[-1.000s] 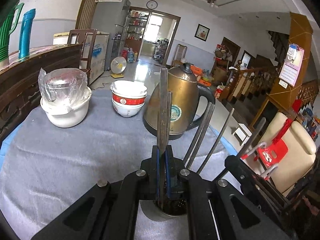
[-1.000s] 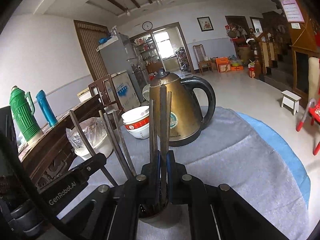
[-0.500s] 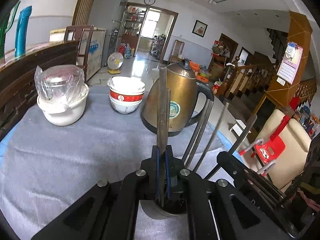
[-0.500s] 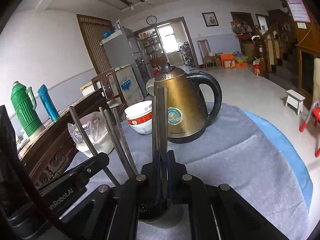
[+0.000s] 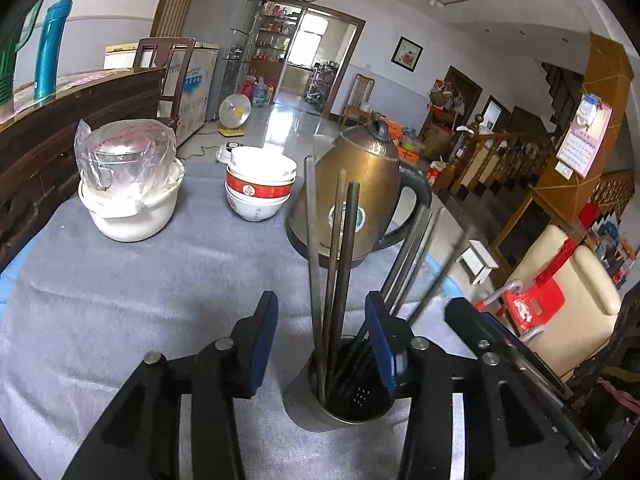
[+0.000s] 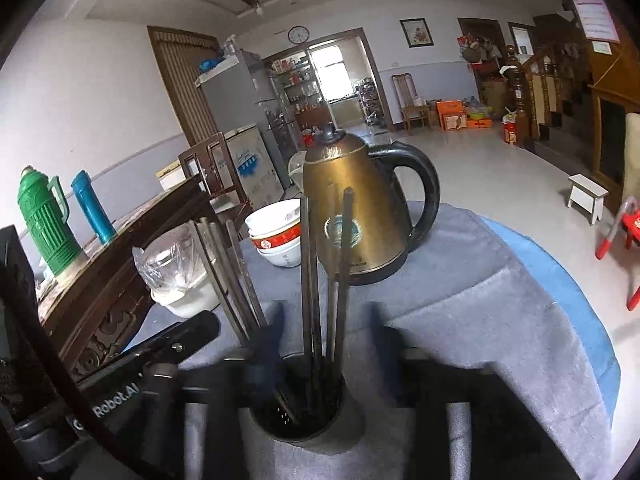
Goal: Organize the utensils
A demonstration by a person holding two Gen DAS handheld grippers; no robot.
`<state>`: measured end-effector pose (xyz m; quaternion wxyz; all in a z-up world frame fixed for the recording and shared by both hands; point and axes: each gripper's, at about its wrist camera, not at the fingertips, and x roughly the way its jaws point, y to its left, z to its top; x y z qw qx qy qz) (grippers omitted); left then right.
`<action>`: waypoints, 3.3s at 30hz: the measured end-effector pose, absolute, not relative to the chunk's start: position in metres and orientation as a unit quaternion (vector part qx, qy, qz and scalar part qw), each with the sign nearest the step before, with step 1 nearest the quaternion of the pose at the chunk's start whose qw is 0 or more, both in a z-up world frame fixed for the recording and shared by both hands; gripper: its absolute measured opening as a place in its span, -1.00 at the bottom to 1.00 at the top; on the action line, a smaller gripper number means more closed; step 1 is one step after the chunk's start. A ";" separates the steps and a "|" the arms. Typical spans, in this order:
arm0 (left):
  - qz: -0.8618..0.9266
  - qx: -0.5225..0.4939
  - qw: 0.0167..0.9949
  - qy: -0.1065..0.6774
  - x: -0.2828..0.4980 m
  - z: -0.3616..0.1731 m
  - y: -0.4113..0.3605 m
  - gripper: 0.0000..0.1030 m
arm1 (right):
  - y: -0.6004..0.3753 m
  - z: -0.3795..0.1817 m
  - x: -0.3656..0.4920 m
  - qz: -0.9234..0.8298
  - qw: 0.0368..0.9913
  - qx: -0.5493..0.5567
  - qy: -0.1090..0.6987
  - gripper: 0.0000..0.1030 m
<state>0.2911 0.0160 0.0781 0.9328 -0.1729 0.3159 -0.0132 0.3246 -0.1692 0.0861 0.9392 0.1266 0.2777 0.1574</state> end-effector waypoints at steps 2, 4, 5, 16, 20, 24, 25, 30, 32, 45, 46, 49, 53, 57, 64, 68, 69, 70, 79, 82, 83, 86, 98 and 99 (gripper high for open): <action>-0.011 -0.177 0.934 0.311 0.286 0.082 0.020 -0.09 | -0.174 0.090 0.321 0.156 0.940 0.134 0.274 0.18; -0.011 -0.180 0.934 0.308 0.279 0.085 0.025 -0.05 | -0.177 0.095 0.316 0.152 0.942 0.136 0.267 0.18; -0.010 -0.181 0.935 0.305 0.274 0.086 0.028 -0.02 | -0.179 0.098 0.312 0.150 0.944 0.136 0.262 0.18; 0.053 -0.159 0.934 0.316 0.204 0.065 0.062 0.26 | -0.203 0.087 0.246 0.111 0.949 0.126 0.266 0.31; 0.072 -0.156 0.921 0.349 0.181 0.041 0.066 0.32 | -0.202 0.060 0.218 0.104 0.942 0.121 0.297 0.32; 0.082 -0.128 0.909 0.388 0.165 0.020 0.062 0.33 | -0.196 0.038 0.193 0.111 0.931 0.113 0.329 0.33; 0.081 -0.121 0.908 0.393 0.162 0.018 0.060 0.33 | -0.195 0.035 0.189 0.112 0.930 0.111 0.333 0.36; 0.070 -0.103 0.910 0.396 0.147 0.020 0.052 0.36 | -0.189 0.032 0.170 0.128 0.925 0.105 0.342 0.45; 0.065 -0.099 0.912 0.394 0.143 0.023 0.050 0.43 | -0.187 0.036 0.164 0.134 0.926 0.100 0.339 0.46; 0.054 -0.050 0.914 0.398 0.134 0.028 0.035 0.57 | -0.185 0.041 0.152 0.137 0.925 0.087 0.343 0.53; 0.055 -0.041 0.916 0.395 0.134 0.031 0.033 0.57 | -0.185 0.041 0.152 0.135 0.926 0.086 0.342 0.53; 0.055 -0.025 0.919 0.389 0.136 0.036 0.029 0.58 | -0.186 0.048 0.151 0.136 0.930 0.080 0.331 0.53; 0.057 -0.016 0.923 0.380 0.139 0.045 0.026 0.58 | -0.183 0.058 0.148 0.139 0.938 0.063 0.312 0.53; 0.061 -0.020 0.922 0.381 0.141 0.051 0.026 0.58 | -0.180 0.064 0.147 0.145 0.941 0.054 0.303 0.53; 0.055 -0.019 0.925 0.375 0.141 0.058 0.023 0.61 | -0.176 0.071 0.147 0.150 0.943 0.044 0.294 0.53; 0.053 -0.014 0.927 0.370 0.140 0.062 0.020 0.74 | -0.175 0.075 0.146 0.150 0.945 0.042 0.288 0.53; 0.051 -0.013 0.927 0.370 0.139 0.063 0.020 0.76 | -0.175 0.075 0.146 0.151 0.945 0.042 0.287 0.53; 0.050 -0.012 0.928 0.370 0.139 0.064 0.019 0.78 | -0.175 0.075 0.146 0.150 0.945 0.042 0.288 0.53; 0.039 -0.027 0.928 0.369 0.137 0.072 0.022 0.90 | -0.174 0.077 0.145 0.151 0.945 0.041 0.286 0.53; 0.041 -0.030 0.928 0.368 0.136 0.075 0.023 0.93 | -0.173 0.079 0.145 0.153 0.946 0.039 0.283 0.53; 0.040 -0.030 0.929 0.368 0.136 0.076 0.022 0.95 | -0.173 0.080 0.145 0.153 0.946 0.039 0.282 0.53; 0.040 -0.027 0.930 0.364 0.136 0.077 0.022 0.96 | -0.173 0.081 0.145 0.153 0.947 0.039 0.281 0.53; 0.040 -0.033 0.933 0.356 0.136 0.079 0.023 0.96 | -0.174 0.082 0.146 0.152 0.947 0.041 0.280 0.53; 0.040 -0.032 0.933 0.356 0.136 0.079 0.023 0.96 | -0.175 0.082 0.147 0.152 0.947 0.042 0.281 0.53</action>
